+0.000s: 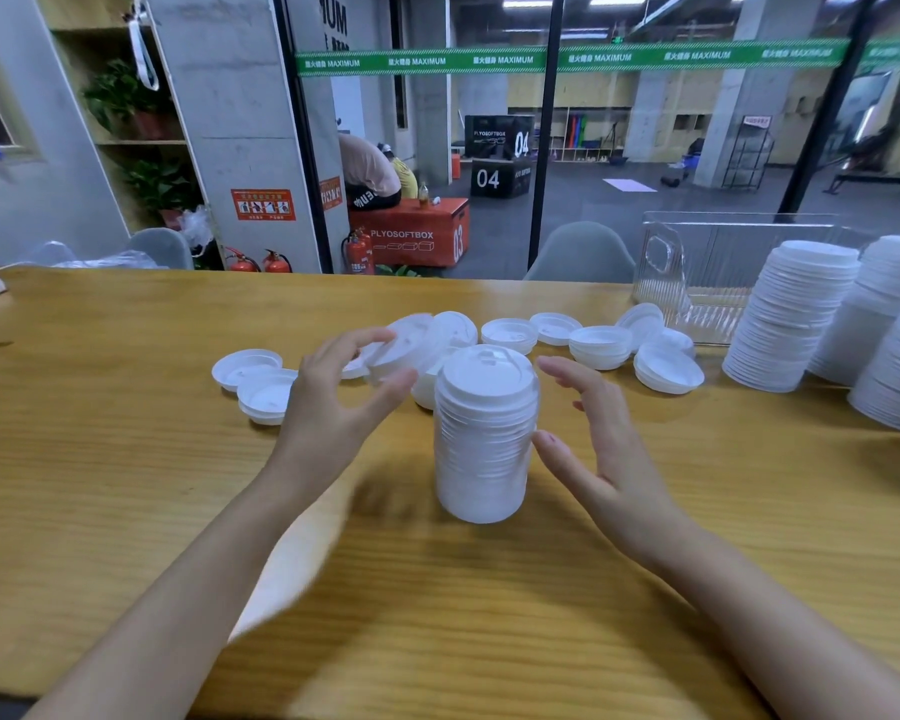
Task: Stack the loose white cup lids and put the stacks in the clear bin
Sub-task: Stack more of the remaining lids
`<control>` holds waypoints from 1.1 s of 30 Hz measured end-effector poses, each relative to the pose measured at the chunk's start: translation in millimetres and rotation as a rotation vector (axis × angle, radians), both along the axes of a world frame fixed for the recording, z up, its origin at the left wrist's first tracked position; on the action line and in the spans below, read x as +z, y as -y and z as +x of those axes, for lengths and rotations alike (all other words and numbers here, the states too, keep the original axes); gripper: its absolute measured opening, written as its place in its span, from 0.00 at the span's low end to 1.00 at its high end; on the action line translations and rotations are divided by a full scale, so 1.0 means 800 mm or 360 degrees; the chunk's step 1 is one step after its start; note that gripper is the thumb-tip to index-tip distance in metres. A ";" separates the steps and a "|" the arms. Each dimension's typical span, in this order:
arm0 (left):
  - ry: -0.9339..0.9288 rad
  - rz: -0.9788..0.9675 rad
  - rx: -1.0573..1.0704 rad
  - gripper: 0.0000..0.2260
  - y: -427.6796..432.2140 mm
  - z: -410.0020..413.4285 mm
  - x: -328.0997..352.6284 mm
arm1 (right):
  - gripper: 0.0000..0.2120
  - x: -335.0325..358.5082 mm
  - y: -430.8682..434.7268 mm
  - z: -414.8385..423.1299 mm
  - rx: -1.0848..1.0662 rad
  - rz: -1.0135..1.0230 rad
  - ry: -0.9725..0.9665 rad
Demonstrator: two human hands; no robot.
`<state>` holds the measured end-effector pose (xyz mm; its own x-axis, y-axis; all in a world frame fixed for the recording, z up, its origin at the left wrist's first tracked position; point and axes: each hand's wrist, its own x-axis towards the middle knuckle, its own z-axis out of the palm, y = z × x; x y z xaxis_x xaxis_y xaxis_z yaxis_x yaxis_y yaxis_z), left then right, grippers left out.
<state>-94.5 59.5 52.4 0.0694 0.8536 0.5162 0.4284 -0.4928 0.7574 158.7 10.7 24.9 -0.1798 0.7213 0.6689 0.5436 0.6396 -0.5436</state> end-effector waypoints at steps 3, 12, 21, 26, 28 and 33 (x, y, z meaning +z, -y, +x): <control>-0.0066 0.0028 -0.0199 0.19 0.020 0.021 0.028 | 0.23 0.000 0.000 0.000 -0.0012 0.0012 -0.0006; -0.0287 0.0072 -0.0298 0.21 0.027 0.043 0.032 | 0.24 0.003 0.002 0.001 -0.0016 0.0030 -0.0018; -0.0363 0.0119 -0.0339 0.21 0.027 0.043 0.030 | 0.23 0.003 0.002 0.001 -0.0002 0.0020 0.0005; -0.0344 0.0130 -0.0329 0.22 0.027 0.042 0.026 | 0.23 0.003 0.003 0.000 -0.0003 0.0007 0.0021; -0.0330 0.0142 -0.0327 0.23 0.026 0.040 0.026 | 0.23 0.003 0.003 0.000 -0.0004 0.0000 0.0014; -0.0322 0.0126 0.0010 0.23 -0.005 -0.003 0.005 | 0.23 0.002 0.002 0.000 0.0000 -0.0011 0.0007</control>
<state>-96.9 63.8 56.3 0.1729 0.8118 0.5577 0.5709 -0.5440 0.6149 158.6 8.7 26.3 -0.1825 0.7261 0.6629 0.5460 0.6356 -0.5458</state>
